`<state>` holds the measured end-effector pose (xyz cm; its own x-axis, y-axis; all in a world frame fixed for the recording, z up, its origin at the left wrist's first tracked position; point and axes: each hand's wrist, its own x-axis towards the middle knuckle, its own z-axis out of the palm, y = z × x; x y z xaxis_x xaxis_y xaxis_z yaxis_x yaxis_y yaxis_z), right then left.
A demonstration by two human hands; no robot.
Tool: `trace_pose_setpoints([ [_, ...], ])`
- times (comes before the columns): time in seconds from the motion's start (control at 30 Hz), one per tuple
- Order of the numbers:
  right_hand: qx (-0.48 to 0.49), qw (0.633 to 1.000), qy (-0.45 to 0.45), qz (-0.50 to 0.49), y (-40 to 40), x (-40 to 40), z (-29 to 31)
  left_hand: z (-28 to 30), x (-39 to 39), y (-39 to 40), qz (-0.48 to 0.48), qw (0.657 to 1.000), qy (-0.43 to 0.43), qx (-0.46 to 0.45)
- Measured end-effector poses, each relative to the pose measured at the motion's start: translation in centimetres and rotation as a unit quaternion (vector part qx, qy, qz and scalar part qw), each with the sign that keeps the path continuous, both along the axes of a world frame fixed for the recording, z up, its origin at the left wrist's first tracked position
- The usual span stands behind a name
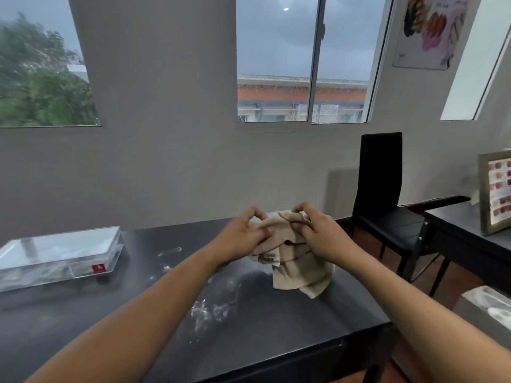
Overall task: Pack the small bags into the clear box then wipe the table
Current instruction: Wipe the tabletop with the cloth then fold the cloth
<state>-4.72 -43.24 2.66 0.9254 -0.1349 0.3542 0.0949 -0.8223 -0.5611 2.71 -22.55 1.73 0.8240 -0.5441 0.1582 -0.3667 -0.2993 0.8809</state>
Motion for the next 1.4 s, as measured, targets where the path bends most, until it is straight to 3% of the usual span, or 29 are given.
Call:
trace_pose_setpoints([
  [0.17,0.134,0.99,0.025,0.037,5.0,-0.5,1.8,1.9,-0.6,4.9,0.042,0.987,0.104,-0.116],
  [0.27,0.241,0.965,0.081,0.072,7.9,-0.1,1.7,2.2,-0.5,8.1,0.093,0.983,0.115,-0.107],
  [0.33,0.258,0.956,0.115,0.08,9.4,0.2,1.3,2.0,-0.4,10.4,0.111,0.982,0.134,-0.079],
  [0.4,0.205,0.968,0.121,0.074,10.6,0.5,0.5,1.3,-0.5,12.6,0.104,0.985,0.135,-0.036],
  [0.5,-0.027,0.993,0.095,0.057,11.8,0.4,-1.1,-0.6,-0.9,15.0,0.102,0.991,0.065,0.053],
  [0.57,-0.17,0.98,0.087,0.062,12.5,0.4,-2.6,-2.1,-1.0,16.2,0.11,0.989,-0.008,0.094],
  [0.63,-0.229,0.964,0.079,0.112,12.9,0.5,-3.8,-3.2,-1.4,17.5,0.113,0.982,-0.082,0.128],
  [0.77,-0.246,0.937,0.13,0.212,13.1,0.5,-6.1,-4.6,-3.7,20.1,0.113,0.958,-0.206,0.165],
  [0.9,-0.221,0.937,0.162,0.216,12.9,0.6,-6.6,-6.1,-5.9,22.9,0.12,0.936,-0.256,0.208],
  [1.2,-0.247,0.946,0.199,0.068,15.2,7.7,-6.6,-7.4,-9.9,27.8,0.182,0.91,-0.262,0.266],
  [1.4,-0.259,0.937,0.159,0.174,18.7,2.6,-6.9,-7.6,-9.8,27.9,0.158,0.914,-0.256,0.273],
])
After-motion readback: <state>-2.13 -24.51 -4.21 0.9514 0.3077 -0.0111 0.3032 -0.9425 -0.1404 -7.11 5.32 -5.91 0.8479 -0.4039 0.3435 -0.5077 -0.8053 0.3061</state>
